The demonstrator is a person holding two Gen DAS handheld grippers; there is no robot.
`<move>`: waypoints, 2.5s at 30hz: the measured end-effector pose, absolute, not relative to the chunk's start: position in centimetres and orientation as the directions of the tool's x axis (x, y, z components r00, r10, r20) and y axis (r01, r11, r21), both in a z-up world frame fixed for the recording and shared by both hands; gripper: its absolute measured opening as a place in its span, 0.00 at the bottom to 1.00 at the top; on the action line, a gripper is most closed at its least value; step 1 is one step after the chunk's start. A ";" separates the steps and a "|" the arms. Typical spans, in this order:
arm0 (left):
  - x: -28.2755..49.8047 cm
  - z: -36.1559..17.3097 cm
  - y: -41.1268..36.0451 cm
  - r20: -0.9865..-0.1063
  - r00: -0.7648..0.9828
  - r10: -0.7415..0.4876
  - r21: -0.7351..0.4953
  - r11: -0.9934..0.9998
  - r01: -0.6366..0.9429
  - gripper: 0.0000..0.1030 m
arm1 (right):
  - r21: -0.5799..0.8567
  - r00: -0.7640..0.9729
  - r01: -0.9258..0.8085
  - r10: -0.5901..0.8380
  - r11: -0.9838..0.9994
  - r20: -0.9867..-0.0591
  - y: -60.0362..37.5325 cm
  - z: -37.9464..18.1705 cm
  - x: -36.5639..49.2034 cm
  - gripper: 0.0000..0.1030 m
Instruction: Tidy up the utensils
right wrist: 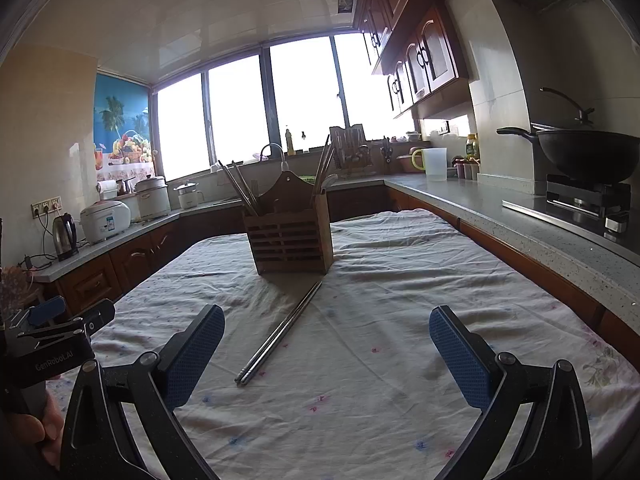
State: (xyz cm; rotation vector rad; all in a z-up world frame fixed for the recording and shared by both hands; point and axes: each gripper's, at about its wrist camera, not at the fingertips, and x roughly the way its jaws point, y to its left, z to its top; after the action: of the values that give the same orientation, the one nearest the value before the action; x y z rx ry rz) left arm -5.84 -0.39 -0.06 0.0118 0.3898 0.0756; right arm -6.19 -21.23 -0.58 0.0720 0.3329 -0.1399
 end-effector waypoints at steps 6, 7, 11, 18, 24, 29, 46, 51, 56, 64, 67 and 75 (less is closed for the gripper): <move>-5.8 -0.1 -0.3 -0.384 0.920 0.077 0.019 0.997 -0.075 0.99 | 0.048 0.935 0.149 -0.125 0.988 -0.331 -21.2 -0.5 -6.1 1.00; -5.7 -0.1 -0.3 -0.386 0.920 0.077 0.018 0.997 -0.076 0.99 | 0.048 0.936 0.149 -0.125 0.988 -0.330 -21.2 -0.5 -6.1 1.00; -5.7 0.0 -0.3 -0.389 0.918 0.075 0.014 0.997 -0.076 0.99 | 0.051 0.937 0.145 -0.121 0.988 -0.328 -21.1 -0.5 -6.1 1.00; -5.6 0.1 -0.4 -0.390 0.918 0.073 0.012 0.997 -0.074 0.99 | 0.053 0.938 0.142 -0.117 0.988 -0.327 -20.9 -0.3 -6.1 1.00; -5.5 0.0 -0.5 -0.393 0.917 0.073 0.014 0.997 -0.073 0.99 | 0.053 0.938 0.137 -0.113 0.989 -0.328 -20.7 0.0 -5.9 1.00; -5.4 0.0 -0.6 -0.400 0.914 0.068 0.011 0.997 -0.070 0.99 | 0.056 0.939 0.133 -0.107 0.990 -0.327 -20.6 0.2 -5.8 1.00; -5.1 0.3 -0.8 -0.413 0.908 0.066 0.008 0.998 -0.069 0.99 | 0.066 0.941 0.110 -0.083 0.992 -0.328 -20.4 0.6 -5.5 1.00; -4.9 0.4 -0.9 -0.419 0.906 0.064 0.005 0.998 -0.068 0.99 | 0.072 0.941 0.110 -0.081 0.991 -0.330 -20.6 0.6 -5.4 1.00; -4.9 0.5 -1.1 -0.420 0.905 0.064 0.009 0.998 -0.066 0.99 | 0.070 0.940 0.110 -0.081 0.991 -0.330 -20.6 0.6 -5.4 1.00; -4.8 0.5 -1.3 -0.423 0.904 0.064 0.004 0.998 -0.069 0.99 | 0.070 0.940 0.111 -0.081 0.991 -0.332 -20.7 0.5 -5.3 1.00; -4.8 0.6 -1.3 -0.423 0.904 0.065 0.005 0.998 -0.070 0.99 | 0.071 0.940 0.108 -0.079 0.992 -0.332 -20.7 0.5 -5.2 1.00; -4.7 0.6 -1.4 -0.420 0.905 0.067 0.008 0.998 -0.070 0.99 | 0.072 0.940 0.108 -0.079 0.991 -0.331 -20.7 0.5 -5.0 1.00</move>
State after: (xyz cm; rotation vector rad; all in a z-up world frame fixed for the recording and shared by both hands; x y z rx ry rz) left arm -4.70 -1.42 0.59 -0.0076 0.4337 0.0707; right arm -5.02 -20.70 0.50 0.0896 0.3338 -0.0956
